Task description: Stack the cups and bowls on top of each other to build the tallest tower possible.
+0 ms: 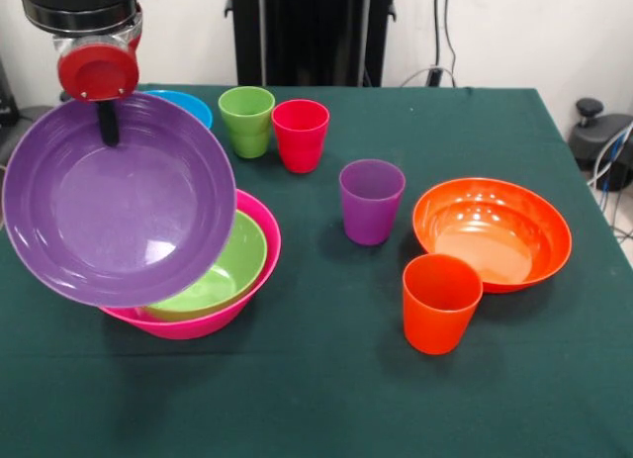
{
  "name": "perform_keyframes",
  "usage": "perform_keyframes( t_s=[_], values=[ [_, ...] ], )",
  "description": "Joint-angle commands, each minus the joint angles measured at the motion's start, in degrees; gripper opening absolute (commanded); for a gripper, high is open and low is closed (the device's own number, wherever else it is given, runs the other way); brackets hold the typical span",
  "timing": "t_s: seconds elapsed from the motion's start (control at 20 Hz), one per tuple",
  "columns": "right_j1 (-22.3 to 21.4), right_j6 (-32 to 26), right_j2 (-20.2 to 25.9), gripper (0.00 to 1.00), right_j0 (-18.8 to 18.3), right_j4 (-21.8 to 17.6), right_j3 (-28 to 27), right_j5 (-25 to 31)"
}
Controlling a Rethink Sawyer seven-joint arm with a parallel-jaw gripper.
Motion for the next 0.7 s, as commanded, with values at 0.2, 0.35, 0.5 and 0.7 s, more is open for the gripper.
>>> perform_keyframes(
  t_s=[0.2,0.35,0.5,0.7],
  values=[
    [1.9,-7.4,7.5,0.00,0.5,-3.9,5.8,-5.5],
    [1.3,-6.8,7.4,0.00,0.8,-4.0,6.9,-5.5],
    [0.6,-6.2,7.2,0.00,0.9,-3.9,8.5,-6.0],
    [0.0,-5.7,7.3,0.00,0.7,-3.7,10.9,-7.8]
  ],
)
